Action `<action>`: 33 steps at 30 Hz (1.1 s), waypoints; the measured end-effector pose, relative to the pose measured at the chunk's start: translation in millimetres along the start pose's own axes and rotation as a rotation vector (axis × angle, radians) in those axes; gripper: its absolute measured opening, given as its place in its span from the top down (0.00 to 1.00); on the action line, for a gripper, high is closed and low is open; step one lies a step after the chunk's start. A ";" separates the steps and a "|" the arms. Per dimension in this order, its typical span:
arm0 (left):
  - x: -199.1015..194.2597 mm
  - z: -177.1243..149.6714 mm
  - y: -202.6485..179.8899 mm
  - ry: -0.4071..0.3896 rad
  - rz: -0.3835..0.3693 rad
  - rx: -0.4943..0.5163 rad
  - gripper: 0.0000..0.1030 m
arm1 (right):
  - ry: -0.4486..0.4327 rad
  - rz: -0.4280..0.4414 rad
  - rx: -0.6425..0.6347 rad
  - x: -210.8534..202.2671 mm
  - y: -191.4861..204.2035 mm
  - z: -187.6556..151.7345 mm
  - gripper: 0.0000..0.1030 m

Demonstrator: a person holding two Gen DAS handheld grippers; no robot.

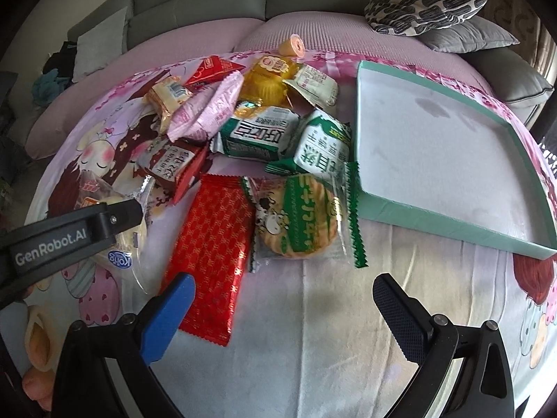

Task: Organize snacks
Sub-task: 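Grasp the wrapped round bun with the left tool while the right tool approaches the red foil bar, then grasp the red foil bar with the right tool and lift it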

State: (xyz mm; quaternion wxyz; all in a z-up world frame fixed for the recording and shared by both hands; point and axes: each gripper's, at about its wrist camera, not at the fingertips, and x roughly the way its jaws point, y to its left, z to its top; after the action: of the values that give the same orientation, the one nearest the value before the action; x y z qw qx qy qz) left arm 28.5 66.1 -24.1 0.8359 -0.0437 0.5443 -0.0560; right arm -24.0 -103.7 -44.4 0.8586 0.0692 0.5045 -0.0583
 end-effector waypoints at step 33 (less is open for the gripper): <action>-1.3 14.3 53.4 -0.021 0.067 -0.113 0.32 | 0.154 -0.037 -0.015 38.8 82.5 25.1 0.38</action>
State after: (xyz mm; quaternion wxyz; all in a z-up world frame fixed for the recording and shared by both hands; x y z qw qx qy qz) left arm 43.4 119.3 -24.3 0.8391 -0.0734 0.5389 0.0033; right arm 30.3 -28.2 -61.3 0.8165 0.0579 0.5708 -0.0648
